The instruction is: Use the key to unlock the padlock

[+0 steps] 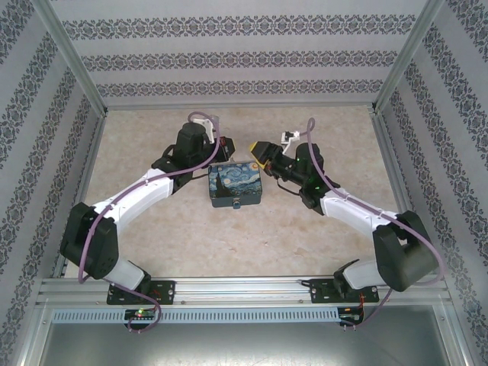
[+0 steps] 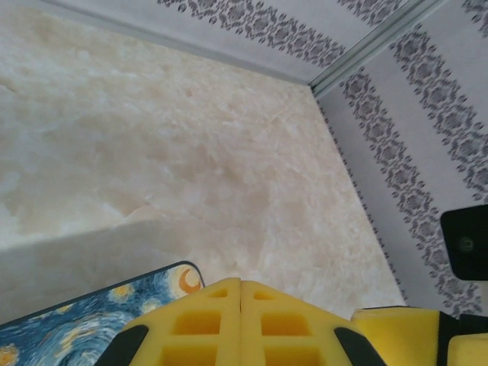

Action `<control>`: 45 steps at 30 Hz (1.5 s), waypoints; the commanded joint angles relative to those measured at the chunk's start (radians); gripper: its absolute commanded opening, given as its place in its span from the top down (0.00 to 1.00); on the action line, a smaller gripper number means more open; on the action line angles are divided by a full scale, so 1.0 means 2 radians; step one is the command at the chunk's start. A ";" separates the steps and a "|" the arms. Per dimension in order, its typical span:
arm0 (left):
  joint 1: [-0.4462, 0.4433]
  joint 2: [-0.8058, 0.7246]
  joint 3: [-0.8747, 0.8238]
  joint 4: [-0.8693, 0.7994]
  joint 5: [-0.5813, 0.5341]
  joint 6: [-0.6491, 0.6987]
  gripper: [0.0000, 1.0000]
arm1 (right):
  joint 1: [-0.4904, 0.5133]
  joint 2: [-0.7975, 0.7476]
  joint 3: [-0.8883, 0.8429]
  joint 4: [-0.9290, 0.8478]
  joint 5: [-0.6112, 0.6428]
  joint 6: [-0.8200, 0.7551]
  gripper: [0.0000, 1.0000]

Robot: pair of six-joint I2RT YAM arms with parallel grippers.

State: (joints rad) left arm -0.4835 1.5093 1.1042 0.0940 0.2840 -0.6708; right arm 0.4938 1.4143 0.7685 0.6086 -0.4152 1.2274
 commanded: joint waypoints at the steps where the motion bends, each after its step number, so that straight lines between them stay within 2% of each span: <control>1: -0.003 -0.020 -0.014 0.088 0.008 -0.062 1.00 | 0.012 0.026 0.011 0.100 0.024 0.006 0.53; 6: -0.003 -0.020 -0.032 0.138 0.010 -0.119 1.00 | 0.017 0.080 -0.009 0.234 0.039 0.061 0.58; 9: -0.002 -0.018 -0.035 0.154 0.011 -0.136 1.00 | 0.021 0.106 -0.008 0.273 0.042 0.079 0.60; 22: -0.003 -0.012 -0.040 0.176 0.003 -0.162 1.00 | 0.036 0.136 0.000 0.306 0.046 0.091 0.64; 36: -0.002 -0.005 -0.042 0.186 0.000 -0.176 1.00 | 0.044 0.182 0.009 0.383 0.048 0.129 0.68; 45: -0.003 -0.009 -0.051 0.188 0.000 -0.173 1.00 | 0.030 0.161 -0.010 0.378 0.063 0.129 0.70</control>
State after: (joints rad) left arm -0.4835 1.4971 1.0218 0.4137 0.2859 -1.0115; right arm 0.5697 1.7672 0.7635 1.2957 -0.3180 1.4750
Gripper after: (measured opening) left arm 0.042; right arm 0.306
